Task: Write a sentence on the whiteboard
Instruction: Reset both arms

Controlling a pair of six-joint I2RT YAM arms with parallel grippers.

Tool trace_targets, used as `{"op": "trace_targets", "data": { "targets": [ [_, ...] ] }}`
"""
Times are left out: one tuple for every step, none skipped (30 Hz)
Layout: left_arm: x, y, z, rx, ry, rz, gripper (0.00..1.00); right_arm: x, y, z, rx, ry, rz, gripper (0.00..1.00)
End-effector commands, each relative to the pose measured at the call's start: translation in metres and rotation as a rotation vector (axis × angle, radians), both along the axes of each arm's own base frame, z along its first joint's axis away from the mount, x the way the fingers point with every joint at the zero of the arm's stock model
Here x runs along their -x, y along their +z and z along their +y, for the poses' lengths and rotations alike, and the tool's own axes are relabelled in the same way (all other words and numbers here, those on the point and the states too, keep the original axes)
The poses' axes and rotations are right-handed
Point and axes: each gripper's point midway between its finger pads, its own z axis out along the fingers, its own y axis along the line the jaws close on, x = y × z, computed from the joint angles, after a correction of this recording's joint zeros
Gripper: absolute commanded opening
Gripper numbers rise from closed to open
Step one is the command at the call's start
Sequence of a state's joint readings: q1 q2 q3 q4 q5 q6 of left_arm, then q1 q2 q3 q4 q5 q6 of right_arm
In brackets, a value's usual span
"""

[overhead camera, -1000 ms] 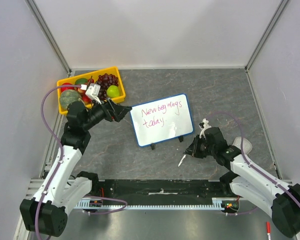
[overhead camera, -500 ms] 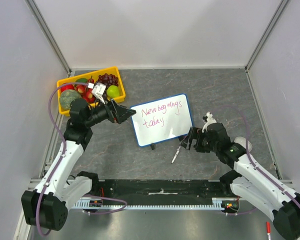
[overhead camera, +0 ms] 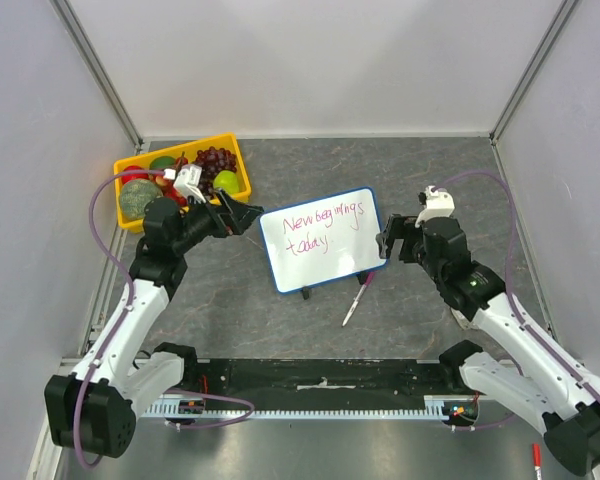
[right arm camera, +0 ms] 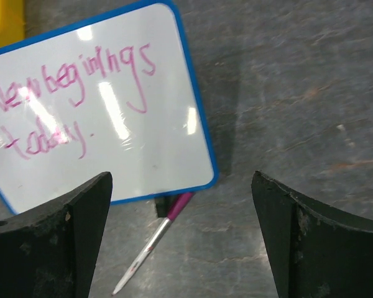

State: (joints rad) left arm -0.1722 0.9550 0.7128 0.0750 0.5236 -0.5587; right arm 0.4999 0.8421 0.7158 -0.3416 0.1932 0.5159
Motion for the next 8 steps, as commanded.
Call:
{"op": "trace_targets", "data": {
  "targets": [
    [-0.022, -0.024, 0.029, -0.086, 0.196, 0.033, 0.98, -0.031, 0.033, -0.034, 0.148, -0.160, -0.170, 0.98],
    [-0.024, -0.026, 0.032, -0.096, 0.211, 0.031, 0.98, -0.036, 0.037, -0.038, 0.160, -0.184, -0.205, 0.98],
    [-0.026, -0.030, 0.036, -0.107, 0.232, 0.036, 0.98, -0.040, 0.040, -0.043, 0.167, -0.217, -0.238, 0.98],
    [-0.027, -0.033, 0.038, -0.119, 0.242, 0.037, 0.98, -0.043, 0.040, -0.049, 0.166, -0.262, -0.270, 0.98],
    [-0.028, -0.035, 0.038, -0.126, 0.244, 0.026, 0.98, -0.045, 0.037, -0.057, 0.182, -0.300, -0.287, 0.98],
    [-0.030, -0.036, 0.042, -0.140, 0.264, 0.011, 0.98, -0.049, 0.045, -0.060, 0.171, -0.329, -0.354, 0.98],
    [-0.031, -0.039, 0.047, -0.157, 0.282, -0.002, 0.98, -0.050, 0.041, -0.069, 0.212, -0.354, -0.381, 0.97],
    [-0.033, -0.041, 0.054, -0.180, 0.316, -0.014, 0.99, -0.052, 0.039, -0.076, 0.240, -0.381, -0.407, 0.96]
  ]
}}
